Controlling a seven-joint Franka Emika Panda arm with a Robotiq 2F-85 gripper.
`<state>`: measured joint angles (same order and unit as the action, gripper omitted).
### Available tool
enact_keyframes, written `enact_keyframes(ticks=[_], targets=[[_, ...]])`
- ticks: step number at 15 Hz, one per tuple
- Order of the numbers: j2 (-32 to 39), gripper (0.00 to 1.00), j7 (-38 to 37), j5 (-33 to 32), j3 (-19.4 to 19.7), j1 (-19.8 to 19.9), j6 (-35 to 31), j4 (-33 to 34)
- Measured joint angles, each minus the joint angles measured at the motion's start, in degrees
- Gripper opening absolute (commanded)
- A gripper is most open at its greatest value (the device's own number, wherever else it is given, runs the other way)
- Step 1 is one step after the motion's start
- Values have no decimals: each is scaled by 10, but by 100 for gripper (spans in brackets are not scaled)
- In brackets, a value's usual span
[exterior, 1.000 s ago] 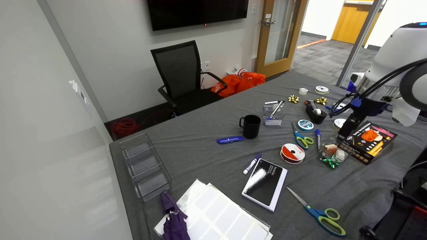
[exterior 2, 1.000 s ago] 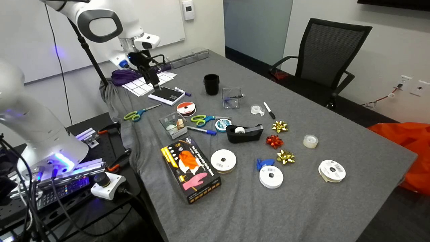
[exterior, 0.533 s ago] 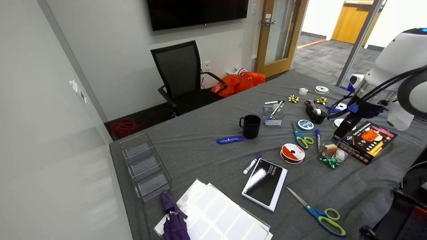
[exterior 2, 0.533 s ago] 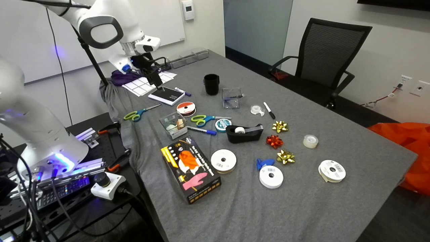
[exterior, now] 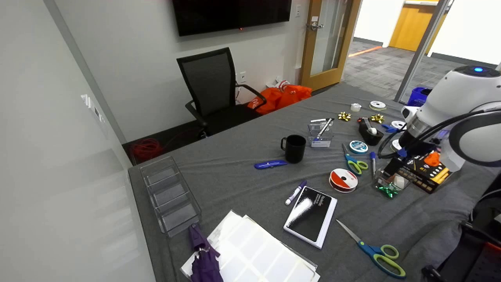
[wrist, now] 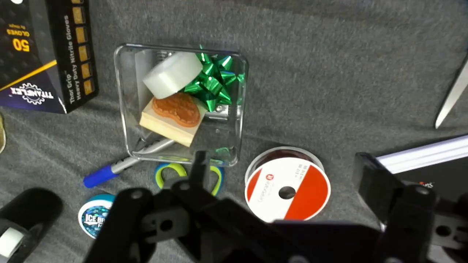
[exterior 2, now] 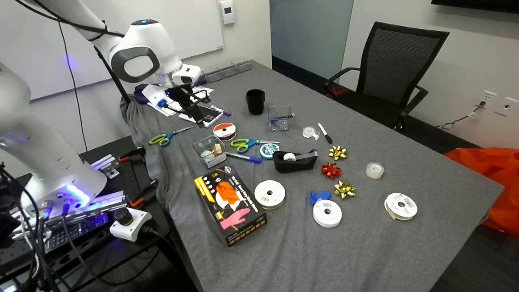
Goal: Pick up the clear case on the left side of the black box and put it on the black object on the left
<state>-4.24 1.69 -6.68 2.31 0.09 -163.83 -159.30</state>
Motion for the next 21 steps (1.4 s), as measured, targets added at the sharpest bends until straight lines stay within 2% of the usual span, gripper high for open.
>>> enact_keyframes(ticks=[4,9,11,15,16,18,21], targets=[[40,100,-55,-89,4,24,-30,1],[83,100,-144,-214,34,31,-70,13],[104,100,-163,-235,42,30,-90,20],[152,100,-165,-231,42,30,-132,27],[164,75,-165,-230,40,30,-143,27],[185,68,-166,-229,39,30,-159,30],[207,45,-168,-229,39,30,-171,36]])
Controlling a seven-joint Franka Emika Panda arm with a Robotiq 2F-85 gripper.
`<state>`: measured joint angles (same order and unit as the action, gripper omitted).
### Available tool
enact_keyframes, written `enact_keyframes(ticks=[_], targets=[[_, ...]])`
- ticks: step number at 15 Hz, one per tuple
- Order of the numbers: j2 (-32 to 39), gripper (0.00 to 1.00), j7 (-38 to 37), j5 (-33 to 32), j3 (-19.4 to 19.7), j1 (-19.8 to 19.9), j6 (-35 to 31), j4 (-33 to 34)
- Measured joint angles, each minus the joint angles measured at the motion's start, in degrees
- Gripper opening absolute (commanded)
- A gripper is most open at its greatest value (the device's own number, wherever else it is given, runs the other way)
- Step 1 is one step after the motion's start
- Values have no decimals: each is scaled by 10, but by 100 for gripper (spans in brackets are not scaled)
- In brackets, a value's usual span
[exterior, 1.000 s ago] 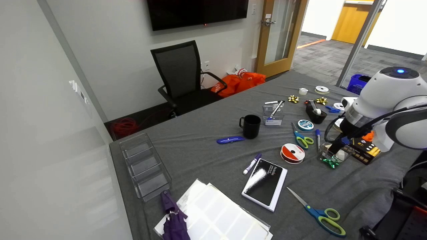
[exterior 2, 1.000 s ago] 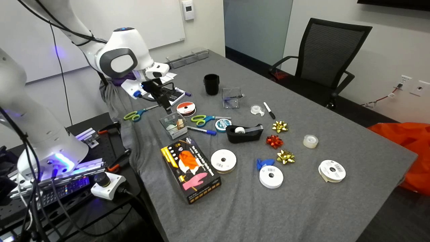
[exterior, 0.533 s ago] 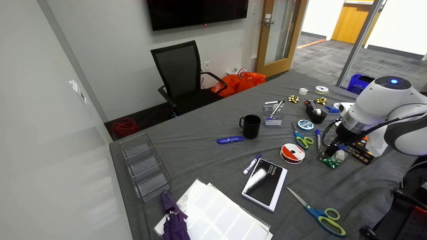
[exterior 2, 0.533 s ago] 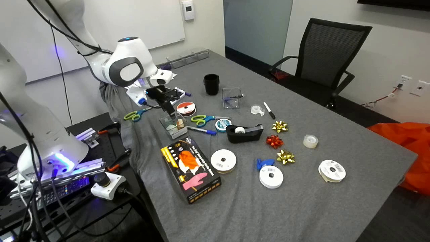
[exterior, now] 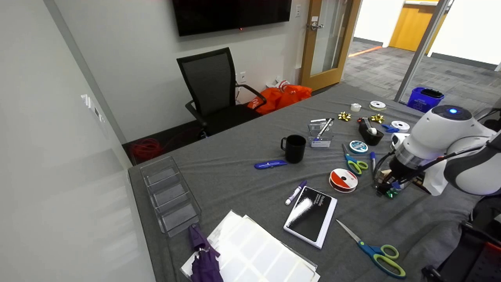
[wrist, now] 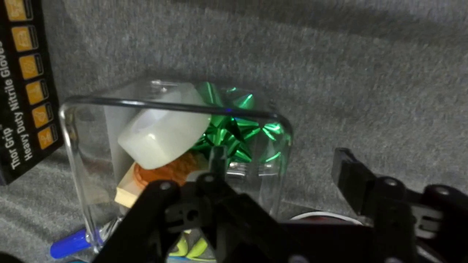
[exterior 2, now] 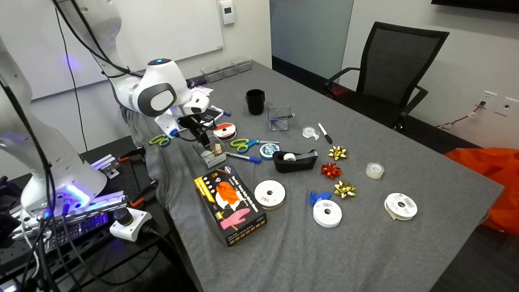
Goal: Pick up the clear case on the left side of the black box and put it on the black object on the left
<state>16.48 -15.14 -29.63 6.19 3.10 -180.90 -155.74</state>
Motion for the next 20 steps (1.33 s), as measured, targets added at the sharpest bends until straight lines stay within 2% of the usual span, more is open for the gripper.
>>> enact_keyframes(ticks=[6,9,12,15,17,20], targets=[[12,3,-4,3,-9,5,-1,7],[10,0,-4,12,-29,24,-1,7],[-6,1,61,121,-60,36,2,0],[-37,1,92,203,-98,43,14,-5],[-64,1,94,242,-113,38,35,-5],[-115,1,76,261,-102,4,108,3]])
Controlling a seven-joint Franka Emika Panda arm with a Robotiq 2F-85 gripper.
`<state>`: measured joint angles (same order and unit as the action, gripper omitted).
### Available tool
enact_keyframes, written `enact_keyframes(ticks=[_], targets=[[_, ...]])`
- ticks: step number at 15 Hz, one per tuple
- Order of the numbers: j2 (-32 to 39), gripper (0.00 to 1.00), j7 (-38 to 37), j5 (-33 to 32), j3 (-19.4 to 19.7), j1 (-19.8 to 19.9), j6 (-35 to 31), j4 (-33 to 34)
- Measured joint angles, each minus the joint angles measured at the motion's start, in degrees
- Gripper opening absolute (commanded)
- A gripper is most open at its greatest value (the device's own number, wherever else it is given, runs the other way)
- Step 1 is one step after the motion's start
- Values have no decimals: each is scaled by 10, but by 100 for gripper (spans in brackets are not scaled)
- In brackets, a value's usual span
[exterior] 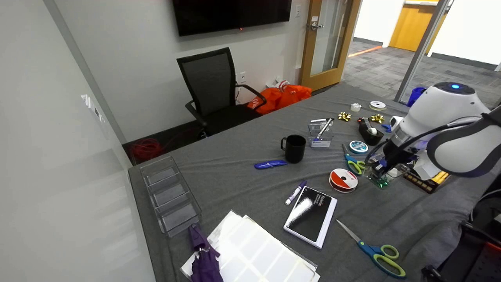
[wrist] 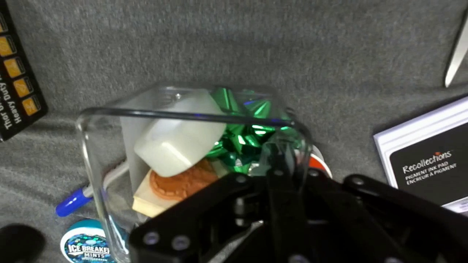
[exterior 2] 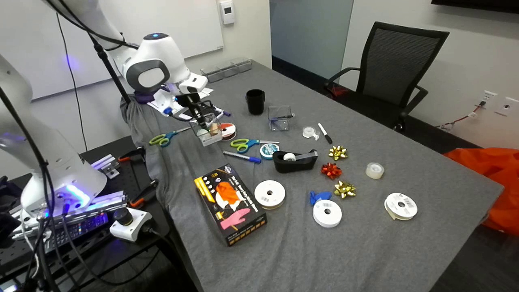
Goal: Pick up the clear case on the left side of the black box and put it on the black object on the left
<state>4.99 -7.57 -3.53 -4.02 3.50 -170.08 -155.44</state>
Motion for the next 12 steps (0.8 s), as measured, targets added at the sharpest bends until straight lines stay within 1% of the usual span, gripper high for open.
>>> enact_keyframes(ticks=[1,2,4,7,8,10,12], targets=[[-17,4,-19,-4,7,-13,34,6],[-32,4,-46,-9,10,-25,69,16],[-53,4,-78,-13,11,-38,108,28],[-57,4,-82,-13,13,-40,112,28],[-57,1,-82,-13,13,-40,112,28],[-57,1,-82,-13,14,-40,112,28],[-57,1,-116,-29,13,-44,112,29]])
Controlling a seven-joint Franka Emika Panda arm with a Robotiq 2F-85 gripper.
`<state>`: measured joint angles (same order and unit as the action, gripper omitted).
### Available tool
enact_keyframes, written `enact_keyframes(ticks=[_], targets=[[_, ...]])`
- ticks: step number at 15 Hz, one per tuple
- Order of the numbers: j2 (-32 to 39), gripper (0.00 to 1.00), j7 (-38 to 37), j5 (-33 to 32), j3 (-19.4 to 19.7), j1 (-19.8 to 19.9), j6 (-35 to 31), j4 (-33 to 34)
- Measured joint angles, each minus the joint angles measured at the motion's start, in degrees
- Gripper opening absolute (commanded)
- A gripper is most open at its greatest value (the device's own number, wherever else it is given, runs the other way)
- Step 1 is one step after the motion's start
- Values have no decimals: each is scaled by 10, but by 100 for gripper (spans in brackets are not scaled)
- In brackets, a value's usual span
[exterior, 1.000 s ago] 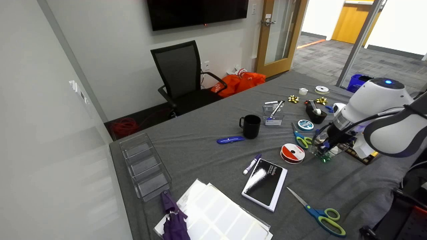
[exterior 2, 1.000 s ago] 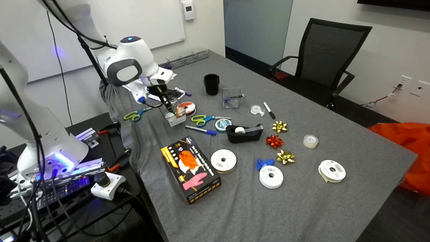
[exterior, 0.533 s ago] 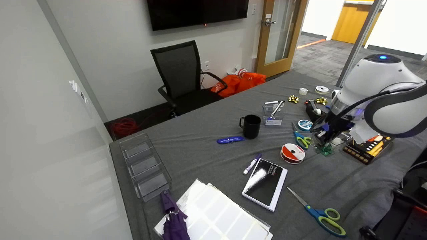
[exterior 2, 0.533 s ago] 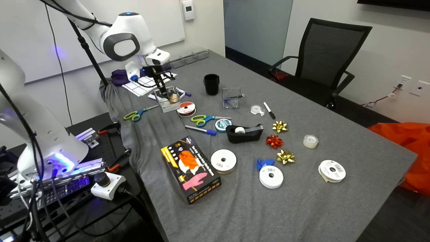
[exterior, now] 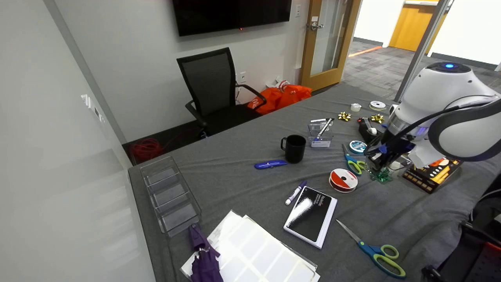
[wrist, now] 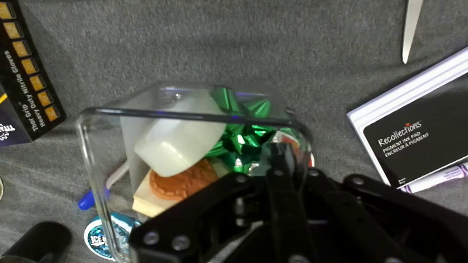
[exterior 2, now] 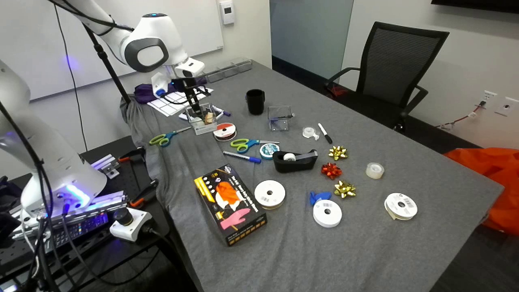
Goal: Pick up the clear case on the left side of the black box and put it on the black object on the left
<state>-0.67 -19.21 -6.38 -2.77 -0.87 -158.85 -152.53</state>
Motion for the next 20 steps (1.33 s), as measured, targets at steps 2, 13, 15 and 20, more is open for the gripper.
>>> enact_keyframes(ticks=[2,13,15,20], targets=[[1,1,-82,-42,-7,-10,4,5],[113,1,-457,-123,-51,-110,147,148],[158,1,-466,-83,-51,-125,166,193],[234,1,-506,-25,-42,-142,174,283]])
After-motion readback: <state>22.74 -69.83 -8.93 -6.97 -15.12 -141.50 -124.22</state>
